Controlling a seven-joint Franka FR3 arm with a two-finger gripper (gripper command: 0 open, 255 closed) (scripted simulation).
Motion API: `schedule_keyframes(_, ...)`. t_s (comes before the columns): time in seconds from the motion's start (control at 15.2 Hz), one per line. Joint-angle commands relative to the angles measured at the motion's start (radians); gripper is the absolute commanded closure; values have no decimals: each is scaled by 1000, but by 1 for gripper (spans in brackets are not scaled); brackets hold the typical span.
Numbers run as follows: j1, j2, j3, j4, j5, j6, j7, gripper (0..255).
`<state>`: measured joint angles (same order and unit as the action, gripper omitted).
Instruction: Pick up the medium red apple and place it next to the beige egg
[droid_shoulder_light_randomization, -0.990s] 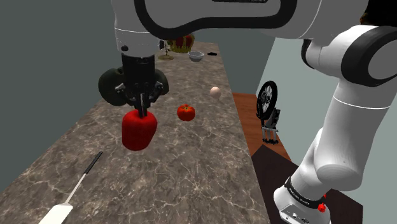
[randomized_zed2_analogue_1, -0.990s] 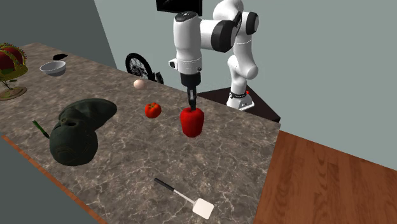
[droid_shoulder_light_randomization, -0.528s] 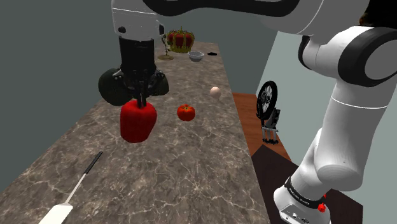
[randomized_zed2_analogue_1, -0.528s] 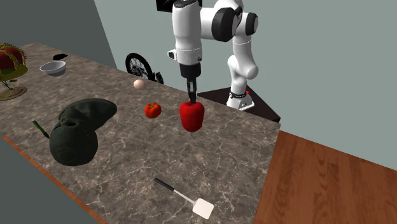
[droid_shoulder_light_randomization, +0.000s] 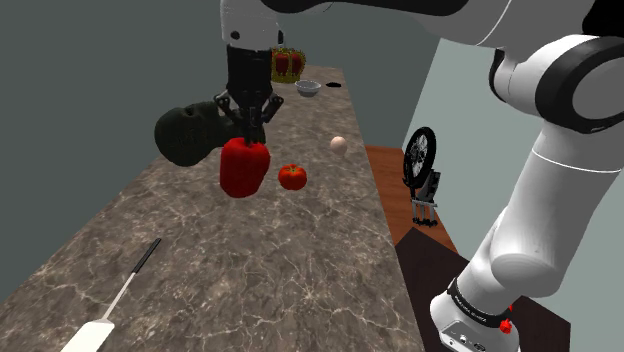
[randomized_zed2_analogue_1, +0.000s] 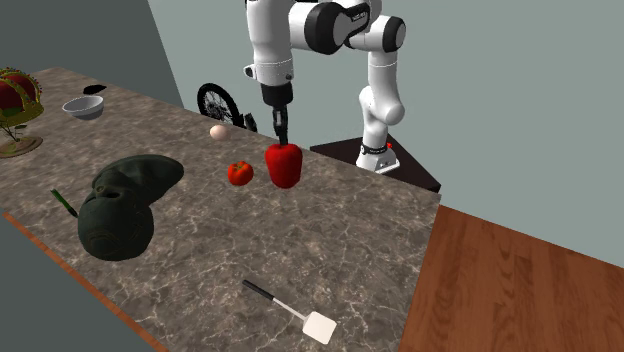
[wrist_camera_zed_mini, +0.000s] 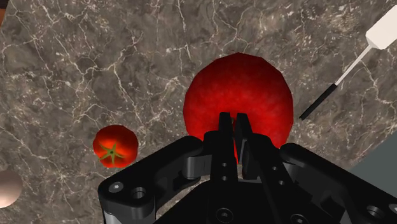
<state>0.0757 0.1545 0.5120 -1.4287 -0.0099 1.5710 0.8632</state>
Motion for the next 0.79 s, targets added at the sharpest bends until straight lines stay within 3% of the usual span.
schedule_keyframes(0.0,-41,-38,-22,-50,22,14,-62,255)
schedule_keyframes(0.73,-188,-54,-137,-57,38,-5,-322,255)
